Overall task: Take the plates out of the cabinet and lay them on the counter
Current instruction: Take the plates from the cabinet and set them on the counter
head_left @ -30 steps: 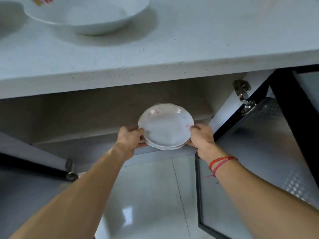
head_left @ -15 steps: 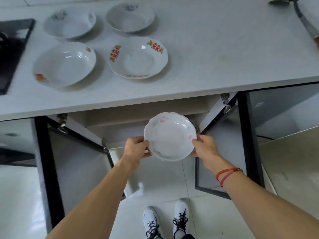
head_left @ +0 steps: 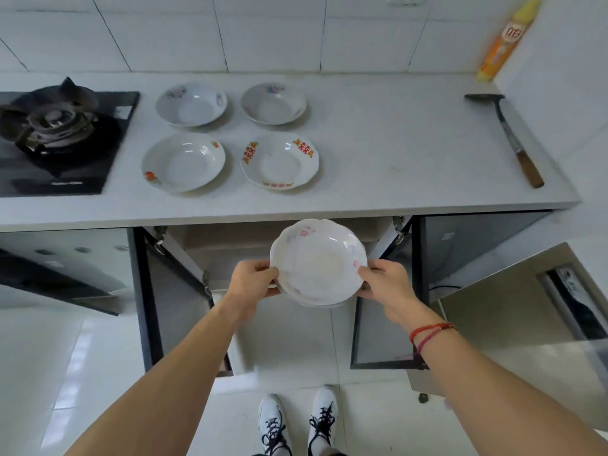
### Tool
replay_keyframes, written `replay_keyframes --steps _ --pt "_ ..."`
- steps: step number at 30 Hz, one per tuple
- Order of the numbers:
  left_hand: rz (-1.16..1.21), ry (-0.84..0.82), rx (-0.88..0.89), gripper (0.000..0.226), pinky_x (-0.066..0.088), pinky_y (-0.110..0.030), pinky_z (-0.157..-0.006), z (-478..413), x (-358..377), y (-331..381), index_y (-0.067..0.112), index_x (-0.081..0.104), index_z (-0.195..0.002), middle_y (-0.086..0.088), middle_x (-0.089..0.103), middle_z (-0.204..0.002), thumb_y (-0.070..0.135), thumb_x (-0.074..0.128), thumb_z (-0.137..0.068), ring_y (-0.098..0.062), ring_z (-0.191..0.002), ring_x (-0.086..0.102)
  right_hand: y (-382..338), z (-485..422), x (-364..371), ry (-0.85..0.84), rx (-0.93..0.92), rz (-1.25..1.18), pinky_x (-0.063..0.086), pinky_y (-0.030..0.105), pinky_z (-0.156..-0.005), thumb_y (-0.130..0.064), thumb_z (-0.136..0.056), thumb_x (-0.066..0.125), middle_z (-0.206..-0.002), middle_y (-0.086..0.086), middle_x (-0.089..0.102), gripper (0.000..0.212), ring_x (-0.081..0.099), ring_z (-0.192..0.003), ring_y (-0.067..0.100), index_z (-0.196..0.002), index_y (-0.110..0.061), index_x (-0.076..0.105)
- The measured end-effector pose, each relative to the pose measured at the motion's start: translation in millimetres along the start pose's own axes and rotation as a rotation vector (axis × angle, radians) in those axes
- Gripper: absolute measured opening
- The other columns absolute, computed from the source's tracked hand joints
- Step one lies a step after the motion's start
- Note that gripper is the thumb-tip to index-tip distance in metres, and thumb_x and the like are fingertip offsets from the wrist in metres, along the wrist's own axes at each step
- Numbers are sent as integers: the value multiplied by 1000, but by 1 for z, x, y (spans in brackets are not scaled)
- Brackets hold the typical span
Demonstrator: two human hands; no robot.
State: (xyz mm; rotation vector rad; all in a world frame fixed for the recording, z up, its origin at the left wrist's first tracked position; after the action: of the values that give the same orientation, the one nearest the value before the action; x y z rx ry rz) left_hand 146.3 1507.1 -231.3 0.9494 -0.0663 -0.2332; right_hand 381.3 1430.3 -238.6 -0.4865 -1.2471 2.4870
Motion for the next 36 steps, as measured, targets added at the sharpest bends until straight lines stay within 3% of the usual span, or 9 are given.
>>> replay_keyframes --steps 6,12,21,26,31,36 --pt "19 8 46 25 59 -27 -63 19 1 18 0 73 -95 -14 76 -94 -8 52 -85 -26 -81 73 -23 13 -8 -21 -53 -14 62 33 -65 -13 -94 65 -95 12 76 17 74 -86 26 -108 -4 69" --pt "12 19 73 25 57 -23 -61 25 4 31 5 74 -94 -11 77 -91 -8 55 -84 -22 -79 75 -39 13 -13 -49 -92 8 63 34 -71 -15 -95 65 -95 7 75 19 73 -83 18 -112 -7 68" --pt "15 18 105 23 58 -24 -61 20 29 53 5 74 -91 -10 77 -88 -8 56 -85 -22 -78 75 -63 0 -32 -26 -128 1 63 36 -68 -9 -96 61 -93 6 74 14 73 -86 25 -108 -8 67" --pt "31 15 121 20 59 -26 -64 10 39 66 2 74 -92 -11 77 -91 -8 58 -85 -25 -82 75 -82 -8 -41 -38 -157 1 62 32 -66 -9 -97 60 -86 -1 72 12 71 -85 22 -91 -18 66" --pt "29 7 120 19 59 -28 -65 -11 46 87 -1 73 -93 -14 77 -90 -8 57 -84 -27 -84 74 -101 -26 -41 -31 -146 -38 62 26 -58 -9 -97 60 -85 2 72 10 70 -78 17 -92 -14 66" --pt "28 -36 141 20 57 -23 -56 -46 52 110 5 74 -88 -7 77 -83 -8 60 -85 -20 -71 75 -121 -54 -39 3 -137 -22 60 24 -55 -7 -97 59 -88 5 73 10 71 -77 19 -99 -9 68"
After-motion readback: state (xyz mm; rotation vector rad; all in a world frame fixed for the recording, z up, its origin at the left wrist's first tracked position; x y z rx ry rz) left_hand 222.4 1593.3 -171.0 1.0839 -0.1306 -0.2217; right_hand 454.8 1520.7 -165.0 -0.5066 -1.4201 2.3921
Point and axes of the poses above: each hand's wrist, its own z-axis away from the middle knuckle, its own x-axis out of the palm, y = z × x, the point moved 1 cm from there along -z, towards the middle knuckle
